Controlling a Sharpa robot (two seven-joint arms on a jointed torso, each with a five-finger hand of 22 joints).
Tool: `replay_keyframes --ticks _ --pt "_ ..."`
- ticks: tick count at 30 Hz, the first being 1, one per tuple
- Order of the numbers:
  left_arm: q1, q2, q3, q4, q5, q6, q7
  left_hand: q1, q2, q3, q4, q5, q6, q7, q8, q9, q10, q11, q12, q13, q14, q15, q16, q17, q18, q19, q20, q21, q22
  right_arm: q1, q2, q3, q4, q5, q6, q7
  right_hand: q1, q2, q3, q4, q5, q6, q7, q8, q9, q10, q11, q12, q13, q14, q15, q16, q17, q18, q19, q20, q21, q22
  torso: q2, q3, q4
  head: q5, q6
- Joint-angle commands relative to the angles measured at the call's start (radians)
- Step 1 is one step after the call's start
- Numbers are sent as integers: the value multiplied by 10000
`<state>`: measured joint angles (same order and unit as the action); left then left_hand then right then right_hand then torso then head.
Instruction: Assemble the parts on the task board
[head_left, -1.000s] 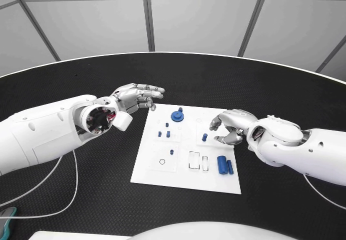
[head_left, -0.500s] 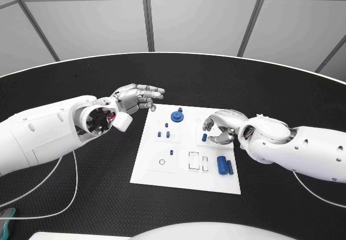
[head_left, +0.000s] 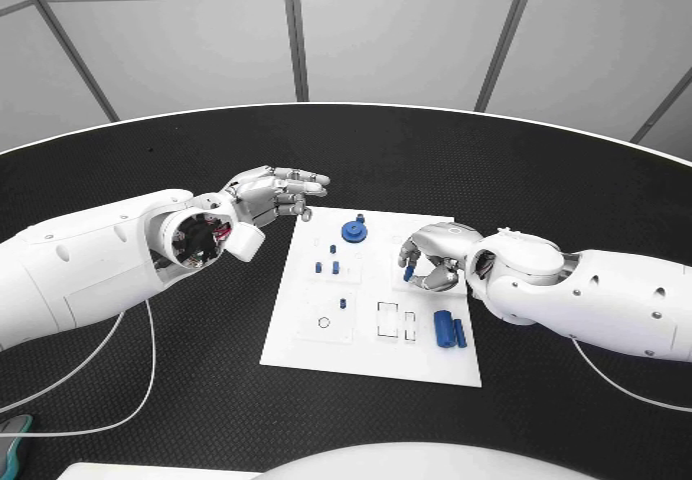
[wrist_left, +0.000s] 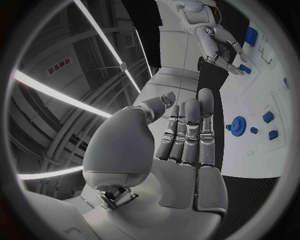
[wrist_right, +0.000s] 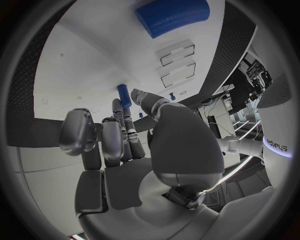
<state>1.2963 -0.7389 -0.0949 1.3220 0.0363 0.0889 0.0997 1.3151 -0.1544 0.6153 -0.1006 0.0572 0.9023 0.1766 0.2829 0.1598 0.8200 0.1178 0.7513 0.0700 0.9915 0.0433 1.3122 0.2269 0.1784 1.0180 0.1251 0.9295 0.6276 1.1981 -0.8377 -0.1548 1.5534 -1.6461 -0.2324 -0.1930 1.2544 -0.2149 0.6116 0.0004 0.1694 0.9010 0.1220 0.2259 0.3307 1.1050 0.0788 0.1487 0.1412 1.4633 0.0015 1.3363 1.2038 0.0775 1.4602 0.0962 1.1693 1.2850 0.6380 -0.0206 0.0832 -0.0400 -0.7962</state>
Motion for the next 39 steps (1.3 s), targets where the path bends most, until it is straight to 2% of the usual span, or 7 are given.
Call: replay_keyframes --ticks 1,7,13,22,32,39 --pt "0 0 1 2 0 0 -2 15 89 -50 24 -15 32 41 -55 16 -71 11 -63 11 -27 5 -63 -16 73 -14 54 -59 -10 -1 49 0 -27 0 20 8 67 108 91 -3 -5 97 61 65 32 145 -17 74 -6 326 -89 54 26 74 17 -57 83 28 -5 -7 17 -23 -3" --pt "0 -7 1 2 0 -5 -4 15 89 -50 24 -15 32 41 -55 16 -71 11 -63 11 -27 5 -63 -16 73 -14 54 -59 -10 -2 113 0 -81 0 31 21 114 234 160 7 -6 355 117 192 110 439 -101 200 27 345 -162 95 79 58 54 -124 148 82 -4 -7 12 -15 -7" --pt "0 -14 1 11 0 -13 -8 15 89 -50 24 -15 32 41 -55 16 -71 11 -63 11 -27 5 -63 -16 73 -14 54 -59 -10 -3 161 0 -142 0 27 3 355 521 258 -104 0 847 71 448 261 764 -159 298 89 366 -218 144 142 40 92 -188 214 144 -1 -8 16 -16 -27" --pt "0 -26 1 16 0 -29 -24 22 92 -73 30 -17 29 43 -71 18 -71 11 -65 16 -28 3 -63 -15 74 -5 54 -75 -26 -4 181 0 -177 0 8 -39 662 731 337 -317 -61 994 83 528 339 918 -181 298 124 380 -239 193 217 21 117 -217 288 212 -7 -4 10 -12 -50" --pt "0 -37 1 24 0 -34 -52 18 84 -81 31 -17 19 47 -80 16 -74 13 -67 17 -29 4 -63 -15 74 -3 54 -78 -29 -8 78 0 40 0 -143 -34 860 812 370 -509 -49 1121 118 592 402 1092 -187 304 173 405 -247 272 334 -13 162 -231 444 336 -9 2 2 -13 -65" --pt "0 -39 1 20 0 -34 -58 18 84 -81 31 -17 19 47 -80 16 -74 13 -67 17 -29 4 -63 -15 74 -3 54 -78 -29 -10 -192 3 470 0 -394 -76 1016 845 421 -687 20 1251 127 642 450 1307 -205 332 246 430 -263 347 442 -46 208 -247 615 470 -24 -1 5 -19 -68"
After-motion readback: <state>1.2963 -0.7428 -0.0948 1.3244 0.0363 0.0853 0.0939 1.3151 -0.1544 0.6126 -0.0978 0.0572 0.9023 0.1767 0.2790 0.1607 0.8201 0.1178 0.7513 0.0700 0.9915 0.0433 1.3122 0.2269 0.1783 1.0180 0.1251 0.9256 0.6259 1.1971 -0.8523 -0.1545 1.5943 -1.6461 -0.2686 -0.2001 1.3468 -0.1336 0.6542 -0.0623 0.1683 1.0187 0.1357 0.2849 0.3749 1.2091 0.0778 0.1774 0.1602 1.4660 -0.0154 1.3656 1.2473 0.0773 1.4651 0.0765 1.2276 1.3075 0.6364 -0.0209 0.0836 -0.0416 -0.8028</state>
